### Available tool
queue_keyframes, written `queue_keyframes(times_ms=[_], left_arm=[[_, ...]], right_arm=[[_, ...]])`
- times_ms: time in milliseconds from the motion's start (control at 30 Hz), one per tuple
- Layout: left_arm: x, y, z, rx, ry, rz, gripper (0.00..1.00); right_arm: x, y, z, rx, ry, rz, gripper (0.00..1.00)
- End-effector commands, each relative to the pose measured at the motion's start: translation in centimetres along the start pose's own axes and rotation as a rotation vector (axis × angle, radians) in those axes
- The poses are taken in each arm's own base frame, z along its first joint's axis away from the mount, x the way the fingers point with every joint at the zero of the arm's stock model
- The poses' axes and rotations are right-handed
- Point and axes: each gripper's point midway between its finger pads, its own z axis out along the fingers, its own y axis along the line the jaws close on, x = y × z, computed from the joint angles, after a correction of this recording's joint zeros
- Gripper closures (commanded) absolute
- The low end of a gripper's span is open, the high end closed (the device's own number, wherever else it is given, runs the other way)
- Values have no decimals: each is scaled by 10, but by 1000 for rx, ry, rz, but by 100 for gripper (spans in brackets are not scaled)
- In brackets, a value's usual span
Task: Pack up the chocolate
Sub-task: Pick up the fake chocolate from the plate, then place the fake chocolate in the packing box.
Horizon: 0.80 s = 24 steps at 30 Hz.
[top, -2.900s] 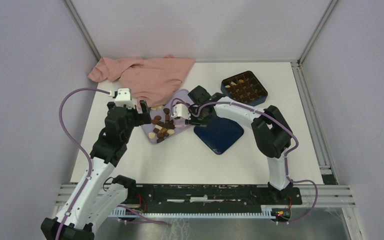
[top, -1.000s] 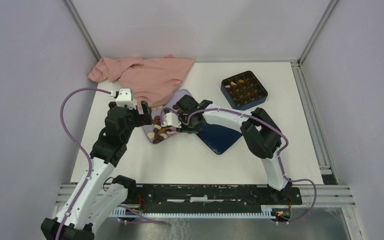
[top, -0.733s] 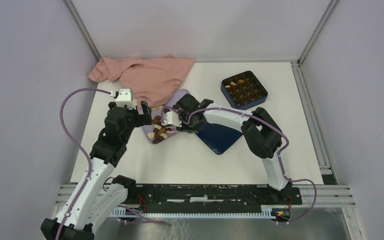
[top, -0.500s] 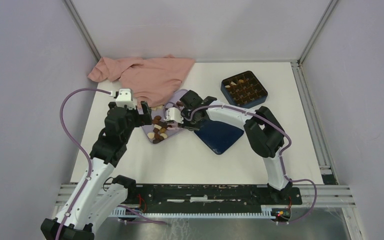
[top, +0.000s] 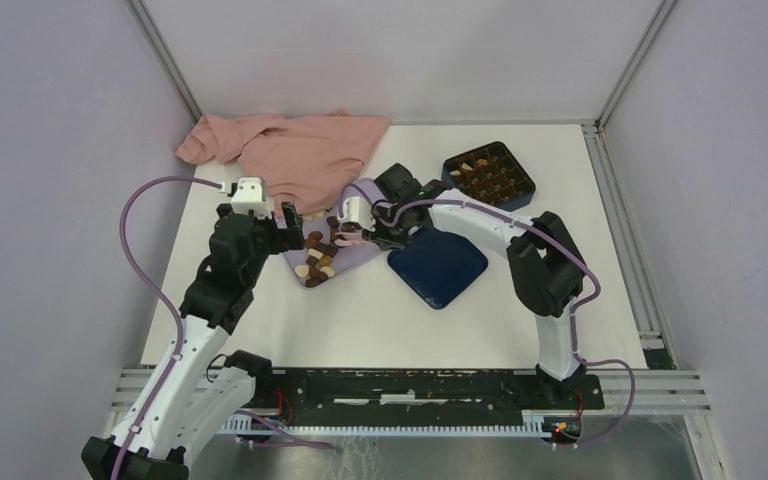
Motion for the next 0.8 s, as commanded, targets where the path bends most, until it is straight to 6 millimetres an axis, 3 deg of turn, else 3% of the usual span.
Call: queue_keyframes(times_ms=[0,133,333,767], left_arm=[[-28,3,-6,-13,-74,20,0],[-28,3,-6,-11,-75,19,0],[-26,-1,-3,10,-61,18,0],[-27,-17,4,84,-44,23,0]], right_arm=[[-33,-22,-50,61,-144,10,100],[-25,-41,-79,107,-184,52,100],[15,-77,-122,235,-191,138,100],[157,-151,-205,548,-82,421,100]])
